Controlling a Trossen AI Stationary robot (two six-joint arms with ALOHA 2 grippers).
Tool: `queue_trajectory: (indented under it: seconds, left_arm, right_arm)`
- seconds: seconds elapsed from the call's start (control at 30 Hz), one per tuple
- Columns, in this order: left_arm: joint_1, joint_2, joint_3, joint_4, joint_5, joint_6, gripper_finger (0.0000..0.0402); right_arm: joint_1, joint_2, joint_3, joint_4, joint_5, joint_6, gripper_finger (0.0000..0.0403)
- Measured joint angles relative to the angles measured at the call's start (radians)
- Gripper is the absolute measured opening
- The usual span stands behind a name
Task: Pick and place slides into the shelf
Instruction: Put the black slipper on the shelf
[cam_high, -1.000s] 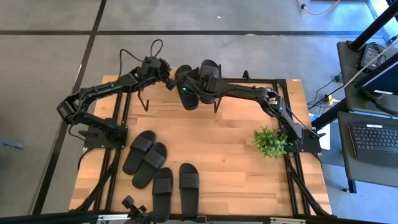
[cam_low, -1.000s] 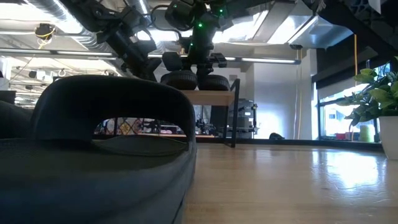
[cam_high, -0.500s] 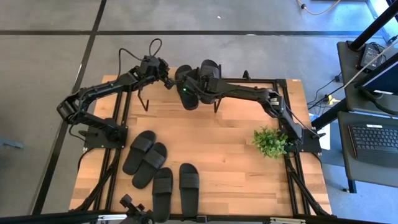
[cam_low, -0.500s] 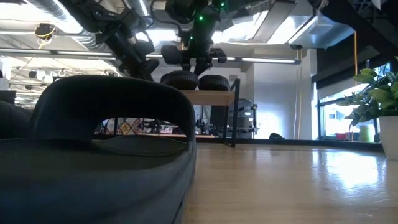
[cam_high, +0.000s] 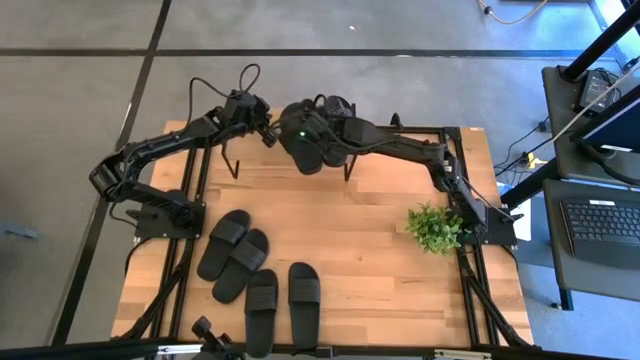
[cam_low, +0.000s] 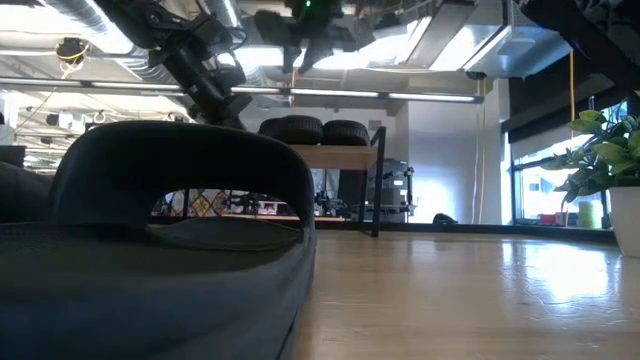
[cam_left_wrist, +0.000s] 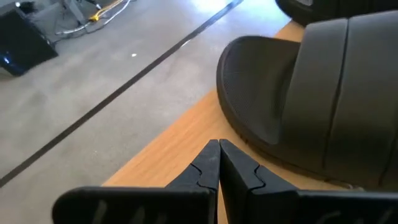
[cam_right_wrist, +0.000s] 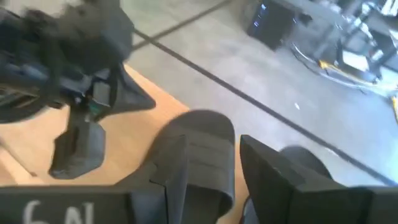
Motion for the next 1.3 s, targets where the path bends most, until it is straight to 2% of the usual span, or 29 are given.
queue_trajectory:
  seconds: [0.07,0.23,0.3,0.47,0.6,0.8,0.93,1.3]
  left_arm:
    - [0.0,-0.02,0.0,-0.027,0.0,-0.017,0.0004]
    - [0.0,-0.086,0.0,-0.096,0.017,-0.026,0.0004]
    - [0.0,-0.106,0.0,-0.112,0.073,-0.026,0.0004]
    - [-0.001,-0.117,0.0,-0.15,0.302,-0.057,0.0004]
    - [0.0,-0.094,0.0,-0.15,0.348,-0.103,0.0004]
    - [0.012,-0.046,0.0,-0.15,0.349,-0.104,0.0004]
    - [0.011,-0.001,0.005,-0.148,0.348,-0.1,0.0004]
    - [0.011,0.106,0.144,-0.193,0.324,-0.099,0.0004]
  right_arm:
    - [0.009,-0.024,-0.007,-0.011,-0.039,-0.046,0.0146]
    - [0.038,-0.092,-0.008,-0.138,-0.288,-0.217,0.0146]
    - [0.052,-0.108,-0.008,-0.206,-0.393,-0.291,0.0145]
    - [0.083,-0.129,-0.009,-0.376,-0.597,-0.407,0.0146]
    - [0.105,-0.128,-0.009,-0.542,-0.697,-0.41,0.0145]
    - [0.15,-0.133,-0.018,-0.663,-0.724,-0.412,0.0145]
    - [0.172,-0.169,-0.018,-0.658,-0.725,-0.416,0.0145]
    - [0.174,-0.321,-0.017,-0.631,-0.714,-0.377,0.0145]
